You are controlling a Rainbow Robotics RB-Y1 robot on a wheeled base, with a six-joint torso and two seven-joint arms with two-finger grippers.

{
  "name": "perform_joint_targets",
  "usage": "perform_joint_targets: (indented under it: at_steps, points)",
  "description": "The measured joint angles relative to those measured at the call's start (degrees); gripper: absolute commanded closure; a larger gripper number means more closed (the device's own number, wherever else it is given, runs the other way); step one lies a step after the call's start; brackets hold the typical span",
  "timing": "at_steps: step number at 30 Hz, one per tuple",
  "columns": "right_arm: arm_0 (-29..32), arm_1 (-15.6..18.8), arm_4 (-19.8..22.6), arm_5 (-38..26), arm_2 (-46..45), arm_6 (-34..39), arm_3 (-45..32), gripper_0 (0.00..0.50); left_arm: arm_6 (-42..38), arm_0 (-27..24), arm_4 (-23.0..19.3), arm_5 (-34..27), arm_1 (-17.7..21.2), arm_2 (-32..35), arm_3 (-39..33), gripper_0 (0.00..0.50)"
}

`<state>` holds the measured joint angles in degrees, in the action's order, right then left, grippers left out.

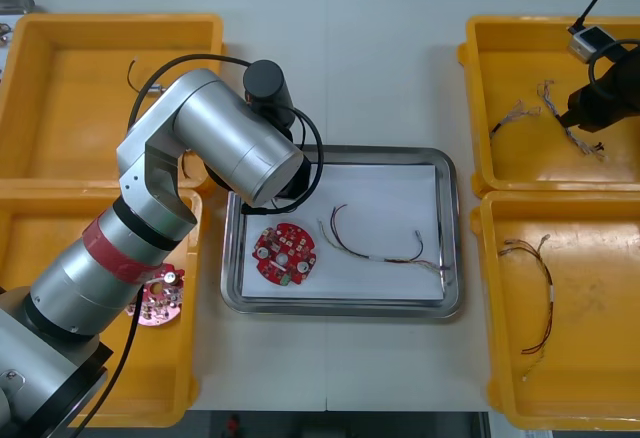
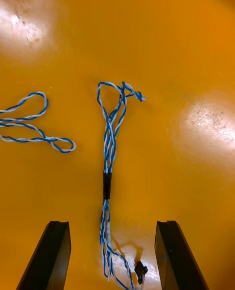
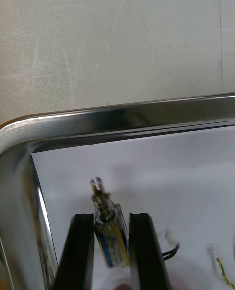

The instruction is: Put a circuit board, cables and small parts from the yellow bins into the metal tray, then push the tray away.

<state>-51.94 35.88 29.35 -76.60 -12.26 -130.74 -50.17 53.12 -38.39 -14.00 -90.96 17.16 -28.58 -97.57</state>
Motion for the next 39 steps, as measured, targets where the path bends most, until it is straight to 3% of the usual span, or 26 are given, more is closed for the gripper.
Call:
perform_joint_targets:
  at_steps: [7, 14, 21, 32, 39]
  points:
    - [0.0, -0.03, 0.33, 3.2, 0.0, -0.01, 3.7, 0.0, 0.0, 0.0, 0.02, 0.0, 0.0, 0.0, 0.02, 0.003]
    - [0.0, -0.27, -0.11, 4.68, 0.0, 0.0, 3.71, 0.0, 0.0, 0.0, 0.42, -0.17, 0.0, 0.0, -0.03, 0.0]
    - [0.01, -0.83, -0.19, 5.78, 0.0, 0.0, 3.71, 0.0, 0.0, -0.15, -0.26, -7.11, 0.0, 0.72, -2.64, 0.0]
    - [1.05, -1.33, -0.08, 7.19, 0.0, 0.0, 3.72, 0.0, 0.01, -4.09, -7.45, -15.9, 0.58, 8.74, -4.47, 0.0]
    - [2.16, -1.5, 0.43, 7.82, 0.0, 0.01, 3.71, 0.0, 0.32, -6.62, -12.73, -18.45, 4.45, 12.42, -4.53, 0.0]
